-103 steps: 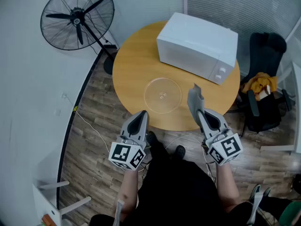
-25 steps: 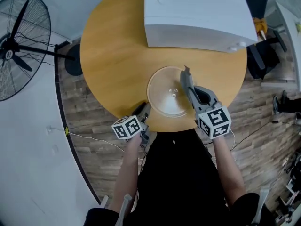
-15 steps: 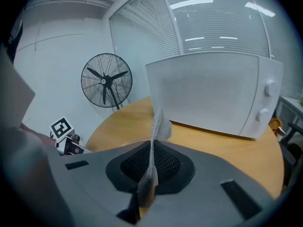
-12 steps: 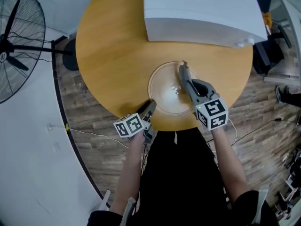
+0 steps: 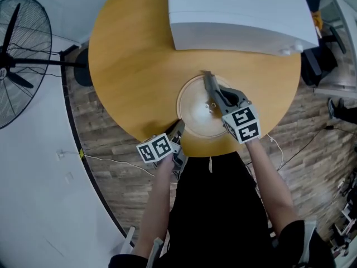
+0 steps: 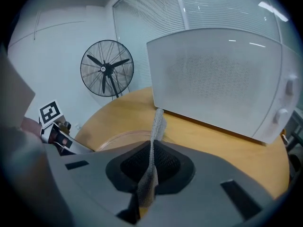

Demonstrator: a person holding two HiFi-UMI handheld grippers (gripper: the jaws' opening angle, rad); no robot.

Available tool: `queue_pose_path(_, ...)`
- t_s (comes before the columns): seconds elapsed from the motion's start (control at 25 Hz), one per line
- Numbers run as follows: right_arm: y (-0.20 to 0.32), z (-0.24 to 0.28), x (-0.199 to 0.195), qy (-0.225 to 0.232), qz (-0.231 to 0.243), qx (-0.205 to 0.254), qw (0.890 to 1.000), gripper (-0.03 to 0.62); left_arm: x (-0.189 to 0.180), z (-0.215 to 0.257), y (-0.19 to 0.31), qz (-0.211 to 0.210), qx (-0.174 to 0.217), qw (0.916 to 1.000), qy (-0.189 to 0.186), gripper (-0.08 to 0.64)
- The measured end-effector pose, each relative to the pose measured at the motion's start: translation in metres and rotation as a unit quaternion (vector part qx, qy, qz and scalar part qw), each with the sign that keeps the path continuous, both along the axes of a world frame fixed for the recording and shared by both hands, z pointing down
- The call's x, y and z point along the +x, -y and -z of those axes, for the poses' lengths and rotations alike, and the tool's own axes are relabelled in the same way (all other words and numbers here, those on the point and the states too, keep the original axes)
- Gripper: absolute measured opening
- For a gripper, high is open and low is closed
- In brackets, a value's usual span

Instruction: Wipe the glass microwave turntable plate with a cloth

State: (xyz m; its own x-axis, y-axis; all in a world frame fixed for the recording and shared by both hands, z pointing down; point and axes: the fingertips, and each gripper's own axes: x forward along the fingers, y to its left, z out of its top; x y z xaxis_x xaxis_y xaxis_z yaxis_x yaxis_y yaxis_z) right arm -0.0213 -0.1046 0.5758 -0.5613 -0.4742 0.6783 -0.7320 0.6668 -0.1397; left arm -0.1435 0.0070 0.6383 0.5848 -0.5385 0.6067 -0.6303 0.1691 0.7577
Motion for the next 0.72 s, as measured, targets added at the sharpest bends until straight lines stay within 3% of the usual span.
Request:
queue_pose_path(0.4,0.027,-0.046,-0.024,-0.059,0.016,-0.016,0.998,0.021,0.000,0.000,0.000,-0.003,0.004,1.0000,0.000,0.031)
queue_pose_path(0.72,0.035,-0.051,-0.051,-0.045,0.018,-0.022,0.999,0.023,0.001,0.000,-0.002,-0.011,0.006,0.9999,0.008,0.031)
